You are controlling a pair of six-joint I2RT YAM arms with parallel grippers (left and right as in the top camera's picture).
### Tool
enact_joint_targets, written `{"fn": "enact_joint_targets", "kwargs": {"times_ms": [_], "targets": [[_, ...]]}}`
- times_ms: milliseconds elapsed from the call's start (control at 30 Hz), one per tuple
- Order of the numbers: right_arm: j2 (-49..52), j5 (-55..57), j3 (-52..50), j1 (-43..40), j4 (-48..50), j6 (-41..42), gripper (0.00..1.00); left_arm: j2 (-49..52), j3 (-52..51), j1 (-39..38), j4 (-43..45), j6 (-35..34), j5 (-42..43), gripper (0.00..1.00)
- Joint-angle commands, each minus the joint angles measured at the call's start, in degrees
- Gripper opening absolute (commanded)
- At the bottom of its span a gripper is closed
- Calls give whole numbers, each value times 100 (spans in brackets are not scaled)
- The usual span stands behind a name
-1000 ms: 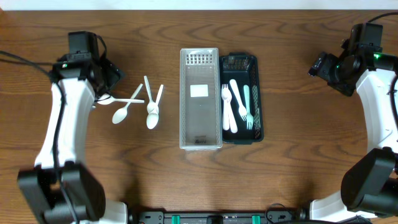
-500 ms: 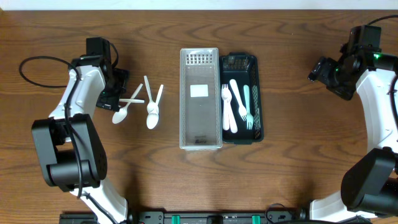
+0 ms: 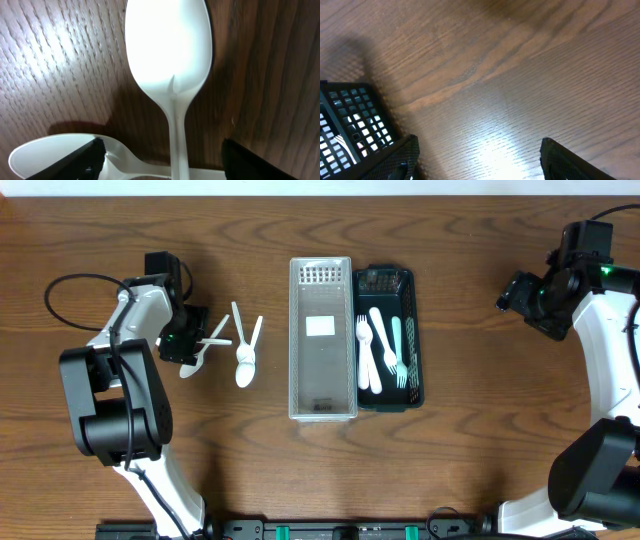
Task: Pack container
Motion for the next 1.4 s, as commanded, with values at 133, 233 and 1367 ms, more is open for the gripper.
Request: {"fn": "enact_joint_targets", "kwargs": {"times_ms": [133,233,1367], "targets": [[-11,2,35,-48,17,-70,80,105,33,76,-13,-63,133,74],[-11,2,35,-48,46,-70,80,105,35,81,50,-61,369,74],[-11,2,33,-48,76,-68,79,-376,85,92,92,726,-232,68]]}}
